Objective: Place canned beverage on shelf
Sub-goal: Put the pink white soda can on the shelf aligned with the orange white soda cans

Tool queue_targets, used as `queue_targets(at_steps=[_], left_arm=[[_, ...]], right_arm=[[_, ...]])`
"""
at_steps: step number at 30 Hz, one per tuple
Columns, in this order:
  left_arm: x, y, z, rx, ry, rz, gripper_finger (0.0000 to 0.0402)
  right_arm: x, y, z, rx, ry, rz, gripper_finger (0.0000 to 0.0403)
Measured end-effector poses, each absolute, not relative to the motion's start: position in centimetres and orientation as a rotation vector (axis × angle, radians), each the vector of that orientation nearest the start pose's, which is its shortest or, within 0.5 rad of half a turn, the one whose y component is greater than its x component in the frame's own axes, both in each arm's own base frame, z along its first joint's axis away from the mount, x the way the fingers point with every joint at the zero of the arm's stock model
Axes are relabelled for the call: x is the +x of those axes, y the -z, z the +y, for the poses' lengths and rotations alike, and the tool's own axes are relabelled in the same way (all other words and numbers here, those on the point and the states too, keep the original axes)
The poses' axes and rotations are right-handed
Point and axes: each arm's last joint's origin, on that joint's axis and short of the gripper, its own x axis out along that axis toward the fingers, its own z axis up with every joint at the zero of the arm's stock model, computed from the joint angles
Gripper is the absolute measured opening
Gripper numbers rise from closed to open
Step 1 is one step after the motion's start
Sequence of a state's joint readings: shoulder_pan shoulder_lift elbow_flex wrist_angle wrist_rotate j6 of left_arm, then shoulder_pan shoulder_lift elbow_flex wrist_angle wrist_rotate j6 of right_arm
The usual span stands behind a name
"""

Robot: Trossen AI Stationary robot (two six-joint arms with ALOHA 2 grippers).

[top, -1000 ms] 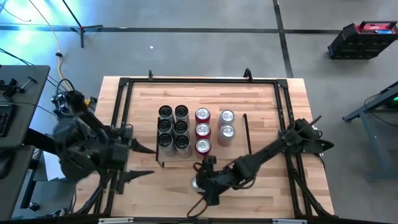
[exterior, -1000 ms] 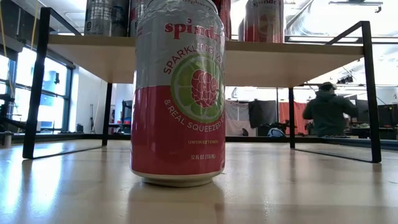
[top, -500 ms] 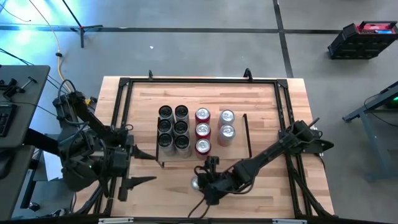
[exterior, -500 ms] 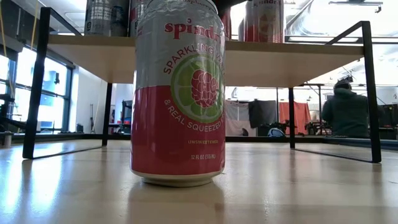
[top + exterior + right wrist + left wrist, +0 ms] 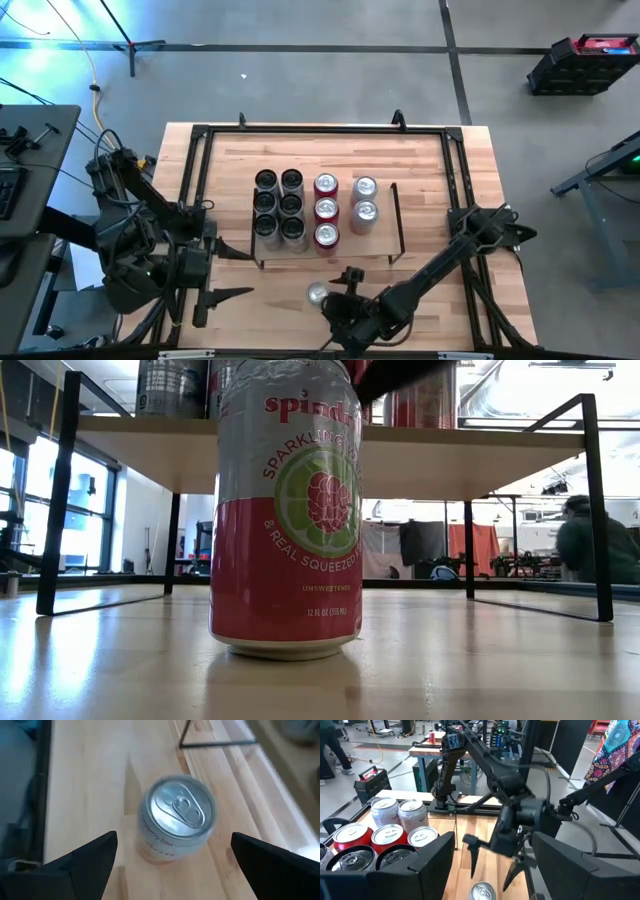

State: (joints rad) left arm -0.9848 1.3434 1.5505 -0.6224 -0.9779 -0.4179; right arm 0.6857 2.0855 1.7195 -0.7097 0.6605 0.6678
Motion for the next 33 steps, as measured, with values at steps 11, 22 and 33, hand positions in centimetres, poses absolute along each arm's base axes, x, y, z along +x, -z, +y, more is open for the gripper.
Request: queue_targets(at_steps=[11, 22, 33], left_arm=[[17.0, -43.2, -21.3, -0.097, -0.046, 0.228, 0.0257], [17.4, -43.1, -21.8, -0.115, -0.046, 0.218, 0.0257], [17.3, -43.1, -21.8, -0.129, -0.048, 0.218, 0.0257]], right_arm=[[38.8, -19.7, 25.6, 0.164, 0.274, 0.749, 0.0378], [39.3, -18.5, 25.8, 0.268, 0.346, 0.708, 0.0307], [33.5, -22.5, 28.6, 0.453, 0.401, 0.735, 0.0285]])
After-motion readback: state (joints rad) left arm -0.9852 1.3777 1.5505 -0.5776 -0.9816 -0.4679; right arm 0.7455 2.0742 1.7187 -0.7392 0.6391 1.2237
